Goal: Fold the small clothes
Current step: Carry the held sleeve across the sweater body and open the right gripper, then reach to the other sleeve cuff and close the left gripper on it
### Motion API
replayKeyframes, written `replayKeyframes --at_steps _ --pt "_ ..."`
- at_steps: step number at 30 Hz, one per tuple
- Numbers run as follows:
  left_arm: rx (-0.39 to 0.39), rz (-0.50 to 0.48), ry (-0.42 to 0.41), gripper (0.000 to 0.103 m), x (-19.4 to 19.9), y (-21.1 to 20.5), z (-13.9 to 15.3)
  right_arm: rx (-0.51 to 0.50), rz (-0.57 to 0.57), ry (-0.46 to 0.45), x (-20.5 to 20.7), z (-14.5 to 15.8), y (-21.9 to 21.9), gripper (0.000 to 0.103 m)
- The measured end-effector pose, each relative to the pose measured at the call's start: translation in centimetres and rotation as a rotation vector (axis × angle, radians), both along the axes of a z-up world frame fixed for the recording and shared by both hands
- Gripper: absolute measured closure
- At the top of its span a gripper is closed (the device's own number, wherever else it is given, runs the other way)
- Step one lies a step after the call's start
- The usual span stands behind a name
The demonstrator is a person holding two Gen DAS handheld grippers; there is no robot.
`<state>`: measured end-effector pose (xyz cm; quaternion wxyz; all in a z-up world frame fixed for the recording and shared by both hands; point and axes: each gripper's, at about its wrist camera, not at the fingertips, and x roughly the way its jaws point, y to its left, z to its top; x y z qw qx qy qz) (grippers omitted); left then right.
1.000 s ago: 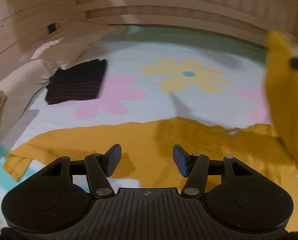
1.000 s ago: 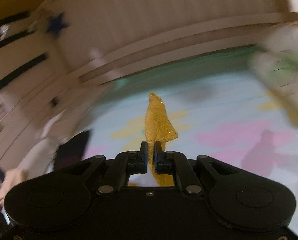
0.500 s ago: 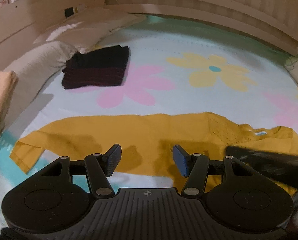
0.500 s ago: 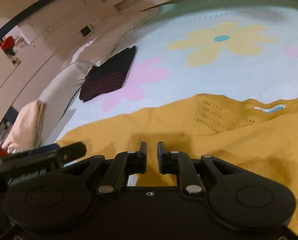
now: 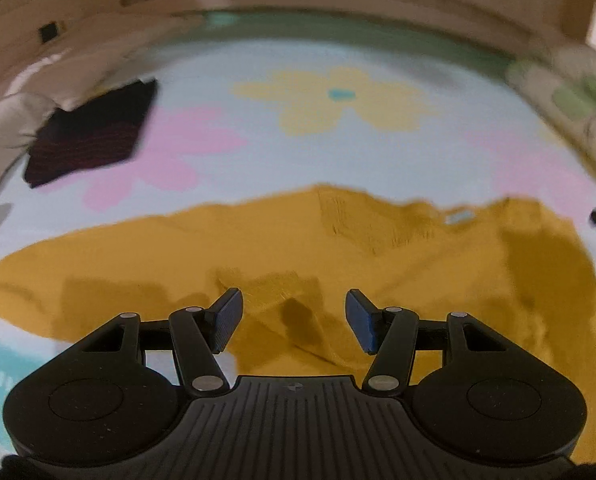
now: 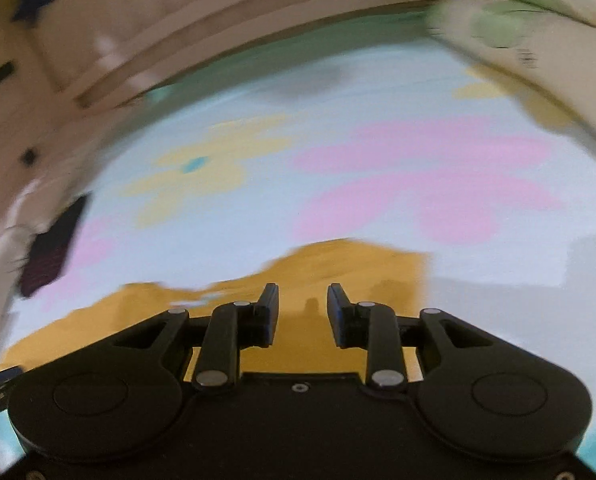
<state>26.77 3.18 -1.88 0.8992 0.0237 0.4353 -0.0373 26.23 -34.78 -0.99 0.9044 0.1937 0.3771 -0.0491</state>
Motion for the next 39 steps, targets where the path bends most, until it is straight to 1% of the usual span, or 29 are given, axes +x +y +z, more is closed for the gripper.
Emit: replayKeyframes --at_steps 2,5,7,12,13,14,16,18,19,21,23,24,25,27,28,30,31,32,33,34,35,36,37,38,39 --pt "0.027 0.005 0.054 0.048 0.5 -0.5 -1.6 -0.024 -0.038 0.024 -0.4 -0.6 -2.2 0.049" --pt "0.036 0.005 0.139 0.049 0.8 -0.2 -3.9 -0.009 -0.059 0.047 0.1 -1.9 -3.1 0.047" --pt "0.024 -0.003 0.12 0.049 0.4 0.3 -4.1 0.0 -0.042 0.057 0.7 -2.7 -3.3 0.048" --pt "0.012 -0.002 0.108 0.049 0.0 1.1 -4.0 0.026 -0.016 0.085 2.1 -4.6 -3.2 0.048" --pt "0.012 -0.007 0.1 0.05 -0.1 1.2 -4.0 0.035 -0.01 0.097 2.3 -5.0 -3.2 0.059" --pt "0.013 -0.012 0.088 0.05 -0.2 1.2 -3.9 0.037 -0.004 0.104 2.5 -5.4 -3.1 0.094" --pt "0.011 -0.021 0.051 0.05 -0.4 1.0 -3.6 -0.014 0.012 0.088 2.7 -5.4 -3.1 0.093" --pt "0.005 -0.029 0.018 0.05 -0.7 0.9 -3.4 -0.062 -0.012 0.053 2.7 -4.8 -3.8 0.094" --pt "0.007 -0.03 0.013 0.05 -0.5 0.6 -3.2 -0.071 -0.031 0.045 2.7 -4.7 -4.3 0.094" --pt "0.016 -0.021 0.019 0.05 -0.4 0.7 -3.4 -0.071 -0.056 0.062 3.0 -5.1 -5.2 0.094" --pt "0.013 -0.011 0.026 0.05 -0.3 1.0 -3.6 -0.106 -0.069 0.069 3.0 -5.5 -5.3 0.095" --pt "0.011 -0.011 0.022 0.05 -0.2 1.2 -3.3 -0.134 -0.084 0.069 2.9 -5.6 -5.4 0.092" --pt "0.006 -0.005 0.009 0.05 -0.1 1.6 -3.0 -0.138 -0.102 0.065 2.6 -5.6 -5.5 0.082" --pt "-0.017 0.026 -0.022 0.05 0.2 2.4 -2.3 -0.087 -0.145 0.036 1.8 -5.3 -6.3 0.082" --pt "-0.05 0.051 -0.038 0.05 0.4 3.0 -2.1 -0.083 -0.155 0.022 1.6 -5.0 -6.5 0.082" --pt "-0.138 0.074 -0.053 0.05 0.7 3.7 -1.9 -0.108 -0.149 0.005 1.5 -3.8 -6.2 0.081" --pt "-0.19 0.076 -0.051 0.05 0.9 3.9 -2.0 -0.109 -0.135 -0.01 1.4 -3.1 -5.9 0.078" --pt "-0.235 0.072 -0.031 0.05 1.1 4.0 -2.4 -0.102 -0.121 -0.022 1.4 -2.4 -5.6 0.063" --pt "-0.252 0.067 -0.008 0.05 1.3 3.9 -2.8 -0.091 -0.104 -0.029 1.4 -1.8 -5.3 0.055" --pt "-0.256 0.057 0.029 0.05 1.7 3.6 -3.6 -0.084 -0.087 -0.032 1.4 -1.4 -4.9 0.046" --pt "-0.246 0.049 0.065 0.05 2.1 3.4 -4.4 -0.079 -0.057 -0.033 1.4 -0.7 -4.2 0.044" --pt "-0.227 0.039 0.071 0.049 2.2 3.2 -4.9 -0.083 -0.034 -0.032 1.3 -0.5 -3.5 0.043" --pt "-0.186 0.022 0.038 0.045 2.0 2.8 -5.1 -0.097 -0.008 -0.025 1.2 0.0 -2.6 0.04" --pt "-0.154 0.012 0.038 0.045 2.0 2.5 -5.2 -0.111 0.014 -0.018 1.0 0.3 -1.6 0.031" --pt "-0.142 -0.001 0.045 0.045 2.1 2.3 -5.4 -0.119 0.039 -0.014 0.8 0.5 -0.7 0.026"
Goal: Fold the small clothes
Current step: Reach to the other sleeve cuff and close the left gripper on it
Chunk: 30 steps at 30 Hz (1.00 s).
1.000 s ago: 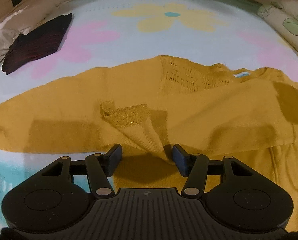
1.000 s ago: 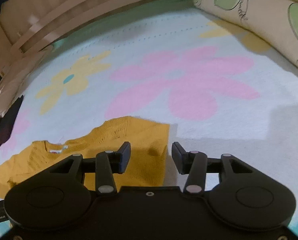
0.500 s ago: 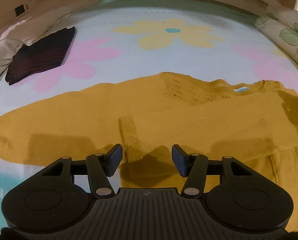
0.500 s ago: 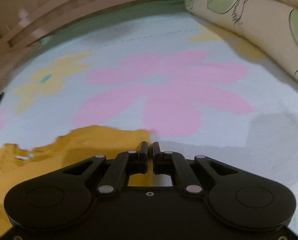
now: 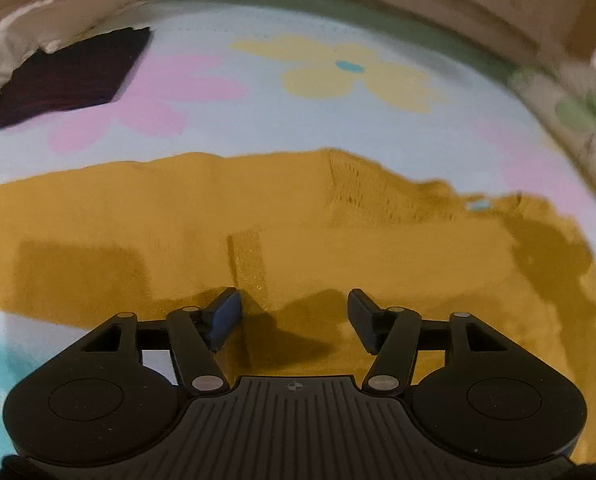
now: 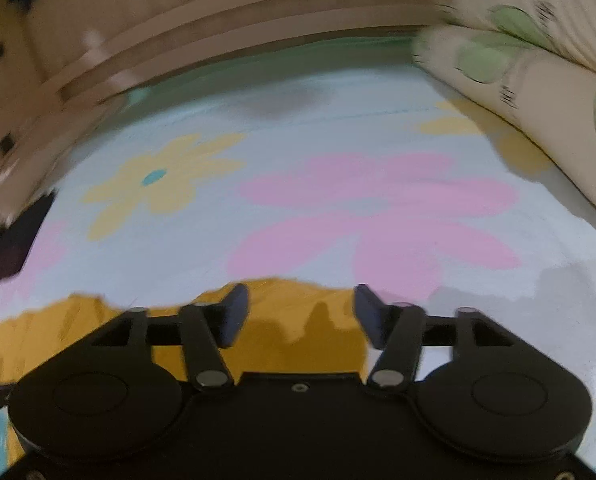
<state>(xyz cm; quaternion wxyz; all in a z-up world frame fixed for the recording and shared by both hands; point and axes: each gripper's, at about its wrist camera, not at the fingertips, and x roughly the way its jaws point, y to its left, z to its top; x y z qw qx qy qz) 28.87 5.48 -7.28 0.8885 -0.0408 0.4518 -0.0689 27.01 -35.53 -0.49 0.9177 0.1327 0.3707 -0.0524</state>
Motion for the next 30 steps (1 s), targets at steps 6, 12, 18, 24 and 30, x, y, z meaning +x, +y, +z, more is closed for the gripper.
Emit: replayKeyframes --at_steps 6,12,18,24,30 --pt "-0.126 0.067 0.014 0.04 0.0 2.3 0.7 -0.016 0.113 0.036 -2.2 0.7 4.8 0.005" --pt "-0.171 0.236 -0.051 0.029 -1.1 9.0 2.5 0.021 0.204 0.025 -4.2 2.1 9.1 0.0" --pt "-0.174 0.447 -0.09 0.026 -2.6 17.8 3.5 0.054 0.292 0.01 -5.9 3.1 13.7 0.0" --pt "-0.302 0.661 -0.099 0.025 -4.0 27.3 2.8 0.079 0.366 0.016 -6.3 2.5 17.3 0.0" --pt "-0.362 0.75 -0.098 0.024 -3.7 32.0 1.6 0.088 0.434 0.025 -6.1 2.2 20.0 0.0"
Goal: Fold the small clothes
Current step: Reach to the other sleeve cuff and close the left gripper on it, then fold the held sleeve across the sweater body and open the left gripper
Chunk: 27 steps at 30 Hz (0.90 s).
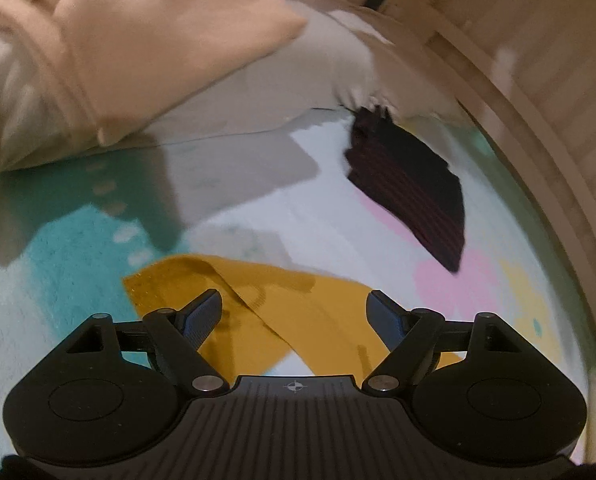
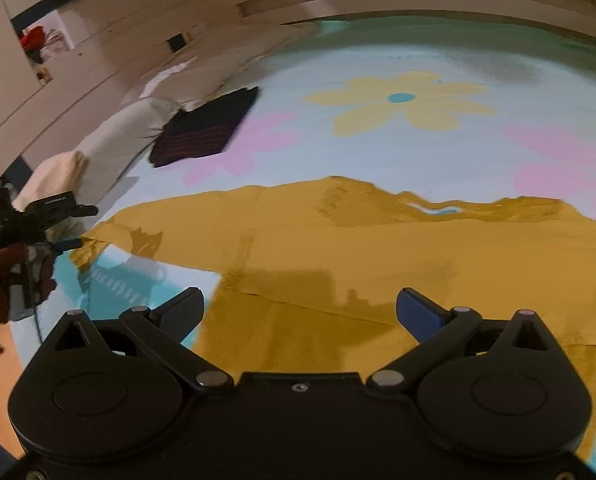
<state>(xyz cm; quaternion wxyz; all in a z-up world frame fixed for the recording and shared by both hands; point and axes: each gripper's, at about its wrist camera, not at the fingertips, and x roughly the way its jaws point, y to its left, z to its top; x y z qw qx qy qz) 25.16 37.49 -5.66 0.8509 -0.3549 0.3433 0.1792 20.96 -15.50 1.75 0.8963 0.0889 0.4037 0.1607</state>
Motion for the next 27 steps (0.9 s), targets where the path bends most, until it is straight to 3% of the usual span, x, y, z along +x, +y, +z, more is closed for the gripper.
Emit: replayKeyframes --at_steps 4,10,12,13,15,18,21,27 --pt "-0.042 -0.003 -0.006 0.024 1.0 0.7 -1.0 0.005 0.025 -0.01 0.0 0.3 0.8 0.0" --pt "-0.047 0.01 -0.031 0.025 1.7 1.1 -1.8 0.012 0.016 -0.013 0.0 0.3 0.3 0.0" --pt "-0.047 0.026 -0.025 0.031 2.0 1.1 -2.0 0.013 0.009 -0.008 -0.1 0.2 0.1 0.0" --pt "-0.045 0.042 -0.021 0.044 2.1 1.1 -2.1 0.012 0.008 -0.004 -0.1 0.1 -0.1 0.0" --pt "-0.039 0.079 0.004 0.096 2.2 1.0 -2.2 0.01 0.003 0.0 -0.3 0.0 -0.3 0.0" --pt "0.012 0.072 -0.054 0.1 1.9 0.0 -1.3 0.015 -0.007 0.002 -0.5 0.0 -0.8 0.0" --pt "0.105 0.039 -0.096 0.1 2.2 -2.2 1.6 0.016 -0.02 -0.002 -0.7 0.2 -1.5 0.0" --pt "0.306 -0.225 -0.265 0.1 2.5 -12.9 9.8 0.031 -0.072 -0.02 -1.2 0.8 -3.8 0.0"
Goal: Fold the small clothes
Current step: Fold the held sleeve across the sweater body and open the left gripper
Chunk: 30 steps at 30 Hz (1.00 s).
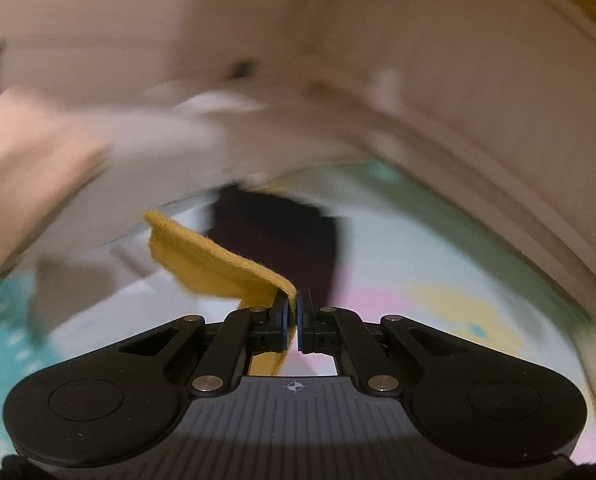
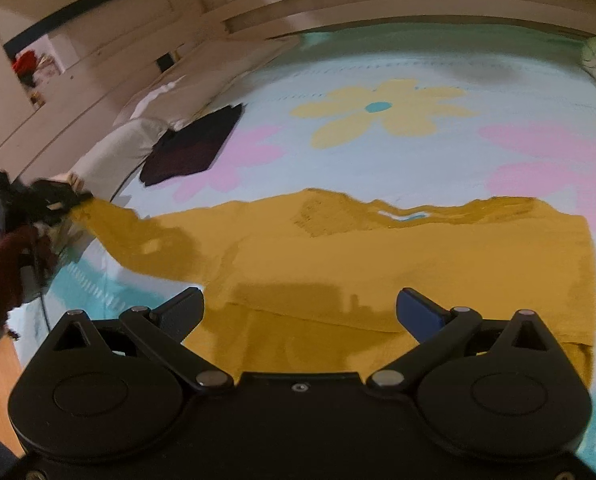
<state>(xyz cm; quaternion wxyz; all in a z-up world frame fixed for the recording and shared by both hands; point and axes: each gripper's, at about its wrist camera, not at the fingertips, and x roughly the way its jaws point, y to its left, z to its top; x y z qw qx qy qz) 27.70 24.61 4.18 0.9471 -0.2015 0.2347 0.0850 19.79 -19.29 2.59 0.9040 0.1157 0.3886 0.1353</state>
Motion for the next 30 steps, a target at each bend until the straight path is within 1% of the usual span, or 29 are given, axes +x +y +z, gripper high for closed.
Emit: replayKeyframes --at_steps 2,5,8,11,12,14,15,16,17,19,20,22,25,27,29,30 --pt "0.05 -0.114 -0.037 0.1 -0.1 -4.7 1.6 0.001 -0.024 -0.007 -0.1 0.2 -0.9 0.0" --pt "0.103 -0.299 -0.054 0.1 0.0 -12.6 2.4 0.01 -0.078 -0.022 -0.6 0.7 -2.8 0.0" --pt "0.099 -0.472 -0.02 0.1 -0.2 -20.1 0.9 0.013 -0.136 -0.032 -0.8 1.1 -4.9 0.0" --pt "0.103 -0.64 0.059 0.099 -0.6 -26.8 -2.0 0.017 -0.211 -0.043 -1.2 1.5 -7.4 0.0" --pt "0.094 -0.695 0.086 0.097 -0.9 -28.5 -3.0 0.02 -0.233 -0.045 -1.3 1.5 -8.2 0.0" --pt "0.067 -0.794 0.146 0.086 -1.2 -31.2 -4.9 0.029 -0.279 -0.044 -1.5 1.5 -9.7 0.0" --pt "0.061 -0.831 0.17 0.075 -1.1 -32.0 -5.6 0.033 -0.3 -0.041 -1.5 1.5 -10.3 0.0" --pt "0.062 -0.858 0.173 0.069 -1.3 -32.6 -6.0 0.035 -0.317 -0.039 -1.5 1.4 -10.9 0.0" --pt "0.071 -0.886 0.159 0.067 -1.7 -33.0 -6.0 0.037 -0.333 -0.036 -1.5 1.3 -11.4 0.0" --pt "0.096 -0.928 0.13 0.058 -1.6 -32.8 -5.5 0.037 -0.358 -0.032 -1.4 1.1 -12.3 0.0" --pt "0.11 -0.936 0.111 0.056 -1.6 -32.4 -5.1 0.036 -0.367 -0.029 -1.3 0.9 -12.5 0.0" --pt "0.124 -0.907 0.079 0.053 -1.6 -31.5 -4.3 0.034 -0.379 -0.024 -0.9 0.6 -12.9 0.0" --pt "0.105 -0.787 0.075 0.052 -0.4 -28.0 -3.4 0.026 -0.378 -0.022 -0.2 0.2 -12.7 0.0" --pt "0.111 -0.674 0.11 0.052 0.9 -25.2 -3.7 -0.002 -0.356 -0.029 0.1 0.0 -12.0 0.0" --pt "0.133 -0.568 0.176 0.052 2.1 -22.6 -4.5 -0.027 -0.322 -0.036 0.5 -0.3 -11.0 0.0" --pt "0.133 -0.542 0.203 0.052 2.4 -21.7 -5.2 -0.036 -0.303 -0.037 0.7 -0.4 -10.3 0.0"
